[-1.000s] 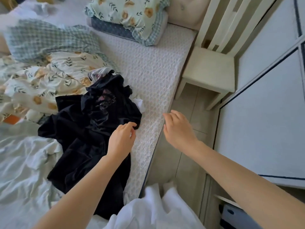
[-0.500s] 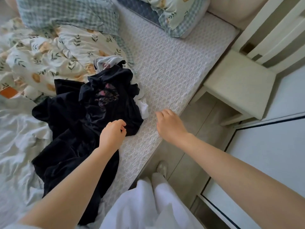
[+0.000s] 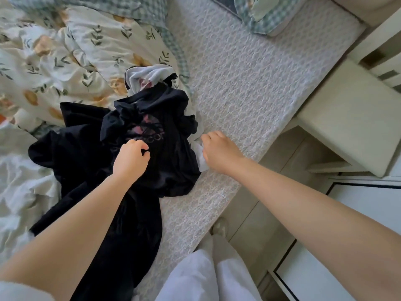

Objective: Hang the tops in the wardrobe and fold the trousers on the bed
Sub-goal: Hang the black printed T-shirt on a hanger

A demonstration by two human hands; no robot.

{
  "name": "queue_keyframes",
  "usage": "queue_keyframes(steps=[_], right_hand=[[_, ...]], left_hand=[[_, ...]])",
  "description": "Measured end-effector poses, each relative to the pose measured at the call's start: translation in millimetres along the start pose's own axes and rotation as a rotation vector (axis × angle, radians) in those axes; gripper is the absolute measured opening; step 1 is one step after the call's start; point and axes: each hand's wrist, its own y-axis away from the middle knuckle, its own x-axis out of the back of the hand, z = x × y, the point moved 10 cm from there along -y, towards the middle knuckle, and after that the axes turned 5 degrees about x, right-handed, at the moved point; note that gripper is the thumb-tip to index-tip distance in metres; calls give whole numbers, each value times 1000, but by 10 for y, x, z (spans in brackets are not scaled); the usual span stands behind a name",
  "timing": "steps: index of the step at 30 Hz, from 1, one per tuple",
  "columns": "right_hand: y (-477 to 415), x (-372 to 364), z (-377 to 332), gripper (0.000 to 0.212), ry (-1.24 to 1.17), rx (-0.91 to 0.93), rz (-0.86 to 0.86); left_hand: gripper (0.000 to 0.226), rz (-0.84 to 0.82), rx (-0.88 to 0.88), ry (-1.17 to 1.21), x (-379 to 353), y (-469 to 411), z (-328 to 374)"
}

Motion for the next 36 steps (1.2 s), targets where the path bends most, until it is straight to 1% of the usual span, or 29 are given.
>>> queue_keyframes(steps=[4,9,10,12,14,17,19,20,22,23,25,27,29,30,32,33,34,36], right_hand=[[-573,-51,-37,30,-10,27,-5],[-1213,-67,-95,41,-11,61,27],[-1316,-53,-97,47,-20,59,46],[-1489,-41,-106,58,-31,57,70],[-1628,-61,-119,65,-21,61,62],[-1765,-134,-91,67,6,44,-3],[-1803,-198,-44,60,31,22,-61],[-1806,-234,-25,53,46,13,-86],[-1780,-327,1,39,66,5,-138],[-1755,-387,9,35,62,4,-165],[-1711,-484,21,35,25,6,-193],[-1681,-507,36,34,-47,-5,-170],[-1661,-490,46,37,-145,-36,-131],[-1661,-469,34,43,-184,-41,-108],[-1689,-392,-23,55,-219,-26,-48],[-1714,-343,-65,59,-217,-5,-14],[-1748,-308,-116,60,-201,21,8],[-1825,-288,-213,59,-123,66,12]], left_hand=[[29,39,2,11,132,-615,-98],[48,189,-25,33,339,-1097,-211],[52,196,-25,38,351,-1177,-239],[57,159,-20,28,310,-1319,-312],[49,102,-12,19,219,-1414,-396],[25,77,22,109,122,-1418,-510],[15,77,30,190,84,-1346,-550],[13,81,15,209,75,-1293,-543],[18,97,-21,226,60,-1169,-515],[24,114,-30,242,59,-1109,-509],[36,153,-30,301,67,-1002,-510],[43,166,-11,373,49,-925,-517],[42,168,21,419,4,-879,-532],[40,168,40,432,-26,-866,-536],[27,146,73,448,-111,-853,-528],[18,111,96,454,-181,-857,-529],[13,67,117,457,-258,-858,-532],[35,13,144,458,-375,-850,-549]])
